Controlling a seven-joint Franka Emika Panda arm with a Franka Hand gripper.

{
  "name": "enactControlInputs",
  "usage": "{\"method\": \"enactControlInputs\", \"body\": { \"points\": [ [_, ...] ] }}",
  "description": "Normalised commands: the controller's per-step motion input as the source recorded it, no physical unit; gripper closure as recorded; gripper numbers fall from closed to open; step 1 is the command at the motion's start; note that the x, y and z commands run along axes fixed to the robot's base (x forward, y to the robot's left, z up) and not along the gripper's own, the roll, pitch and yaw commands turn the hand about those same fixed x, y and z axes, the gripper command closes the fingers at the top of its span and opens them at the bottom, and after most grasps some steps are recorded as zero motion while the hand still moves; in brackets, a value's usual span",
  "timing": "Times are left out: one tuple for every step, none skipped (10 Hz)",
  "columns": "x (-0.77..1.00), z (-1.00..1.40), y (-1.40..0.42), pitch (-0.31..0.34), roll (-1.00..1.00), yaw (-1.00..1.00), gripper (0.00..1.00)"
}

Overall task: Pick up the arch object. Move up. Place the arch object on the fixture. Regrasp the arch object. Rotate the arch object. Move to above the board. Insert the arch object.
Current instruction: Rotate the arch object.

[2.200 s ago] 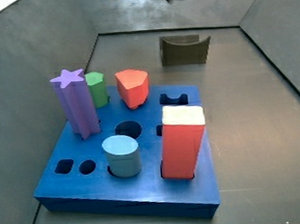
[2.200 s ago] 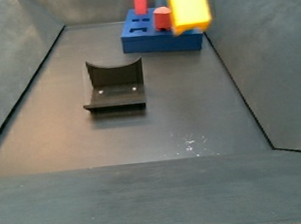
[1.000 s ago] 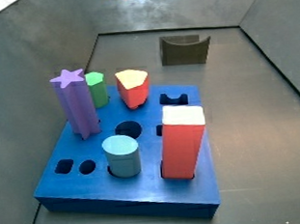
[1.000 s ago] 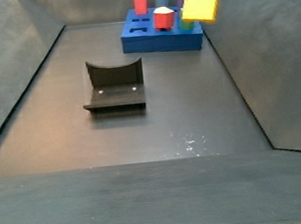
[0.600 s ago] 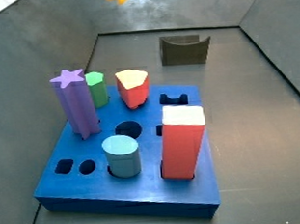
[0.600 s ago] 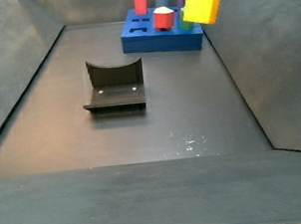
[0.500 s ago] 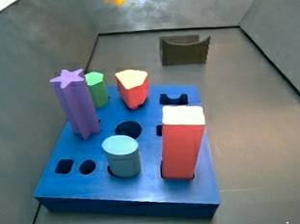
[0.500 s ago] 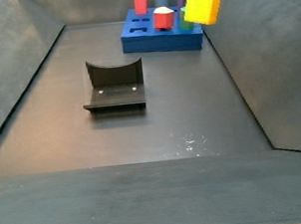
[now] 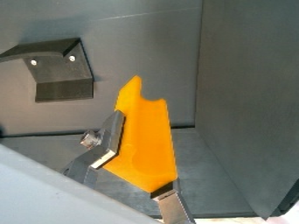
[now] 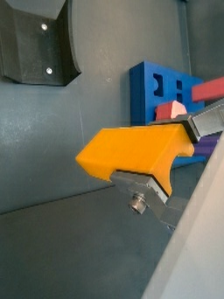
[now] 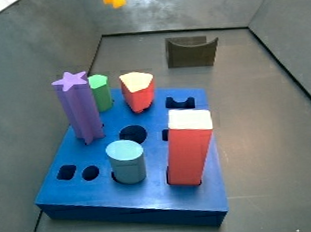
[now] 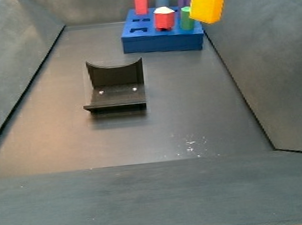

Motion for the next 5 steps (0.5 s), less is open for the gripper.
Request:
{"method": "enactControlInputs", "body": {
  "points": [
    [-0.01,0.01,0.01,0.025,-0.03,-1.0,1.0],
    [-0.01,0.01,0.01,0.026,-0.03,-1.0,1.0],
    [-0.01,0.01,0.01,0.027,-0.03,-1.0,1.0],
    [-0.01,0.01,0.01,0.029,-0.03,-1.0,1.0],
    [-0.01,0.01,0.01,0.03,-0.03,-1.0,1.0]
  ]
}}
